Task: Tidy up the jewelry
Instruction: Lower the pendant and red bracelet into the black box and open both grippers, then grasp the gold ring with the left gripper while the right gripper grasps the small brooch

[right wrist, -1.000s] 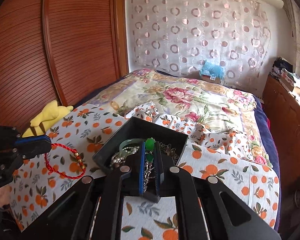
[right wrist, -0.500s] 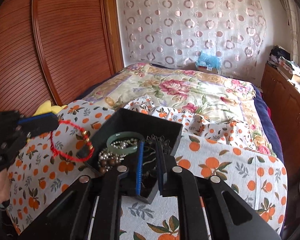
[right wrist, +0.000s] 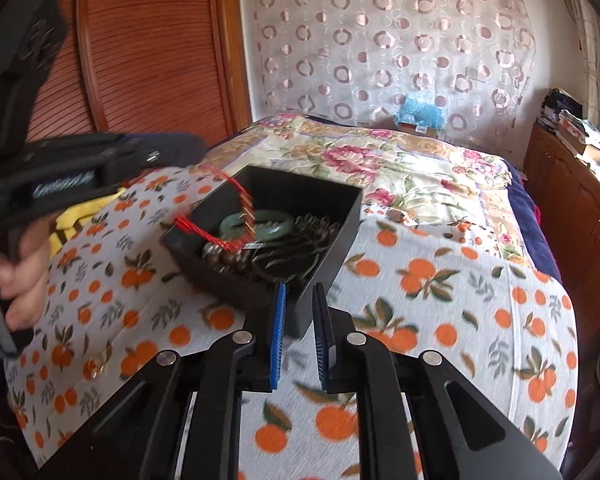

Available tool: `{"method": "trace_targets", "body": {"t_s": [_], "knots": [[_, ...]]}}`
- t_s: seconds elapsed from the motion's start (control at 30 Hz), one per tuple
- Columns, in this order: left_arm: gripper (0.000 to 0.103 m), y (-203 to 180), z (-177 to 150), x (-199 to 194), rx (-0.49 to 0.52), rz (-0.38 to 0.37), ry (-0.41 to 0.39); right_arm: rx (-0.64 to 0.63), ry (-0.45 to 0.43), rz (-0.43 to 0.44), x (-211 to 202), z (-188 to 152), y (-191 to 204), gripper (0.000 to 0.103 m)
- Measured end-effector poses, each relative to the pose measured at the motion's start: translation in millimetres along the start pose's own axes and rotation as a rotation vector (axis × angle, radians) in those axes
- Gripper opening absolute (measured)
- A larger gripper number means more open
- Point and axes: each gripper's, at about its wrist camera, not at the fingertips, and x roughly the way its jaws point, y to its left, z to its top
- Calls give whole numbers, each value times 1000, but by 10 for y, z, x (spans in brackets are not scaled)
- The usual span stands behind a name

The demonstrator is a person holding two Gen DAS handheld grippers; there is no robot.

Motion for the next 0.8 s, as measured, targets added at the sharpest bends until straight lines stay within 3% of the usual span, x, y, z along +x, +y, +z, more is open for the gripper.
{"method": "trace_targets", "body": {"t_s": [0.03,0.2,0.33,0.8], "knots": [[31,-2,-15,-8,1,0,1,-6,2,5,-18,-41,35,15],[31,11,-196,-103,5,-3,28,-23,17,49,-111,-207,208,16],[32,56,-414,-214,3,-8,56,-43,30,94,-189,-350,385,32],[32,311,-1194,-581,-42,-30,138,-218,161,138,-140,-814,999,32]]}}
